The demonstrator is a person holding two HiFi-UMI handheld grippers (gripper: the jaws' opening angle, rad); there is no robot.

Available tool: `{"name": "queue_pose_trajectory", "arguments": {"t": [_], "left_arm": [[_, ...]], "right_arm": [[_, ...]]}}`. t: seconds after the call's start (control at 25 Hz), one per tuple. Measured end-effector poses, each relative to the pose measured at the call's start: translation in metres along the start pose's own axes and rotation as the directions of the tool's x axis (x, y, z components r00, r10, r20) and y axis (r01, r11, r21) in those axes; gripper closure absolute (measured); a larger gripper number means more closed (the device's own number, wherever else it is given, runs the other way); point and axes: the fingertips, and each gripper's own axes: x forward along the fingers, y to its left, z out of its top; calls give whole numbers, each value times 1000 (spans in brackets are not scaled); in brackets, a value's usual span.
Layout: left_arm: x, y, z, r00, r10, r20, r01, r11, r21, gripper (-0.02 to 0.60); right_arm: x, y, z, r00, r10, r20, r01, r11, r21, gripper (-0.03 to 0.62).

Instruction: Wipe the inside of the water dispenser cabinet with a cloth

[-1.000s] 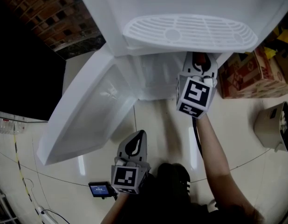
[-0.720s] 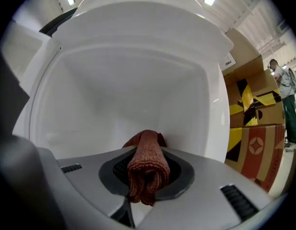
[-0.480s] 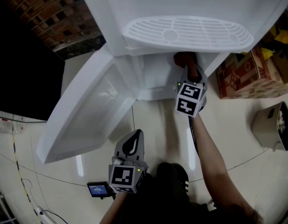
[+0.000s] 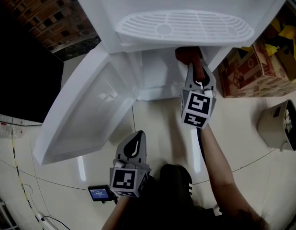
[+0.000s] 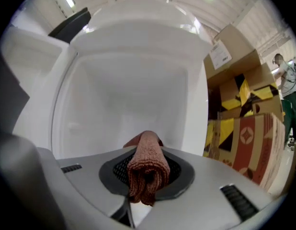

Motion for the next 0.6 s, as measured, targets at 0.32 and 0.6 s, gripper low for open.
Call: {"name": "queue_pose_trajectory", "arguments": {"t": [0.32, 0.6], "left_arm": [[0, -9, 3, 1000, -8, 10, 8, 1000, 6, 601], [-3, -10, 4, 1000, -6, 9, 6, 1000, 5, 601]], "right_arm": [[-20, -39, 65, 987, -50, 155, 45, 998, 38, 516], [-18, -29, -51, 991, -22, -129, 23, 1000, 4, 517]]}}
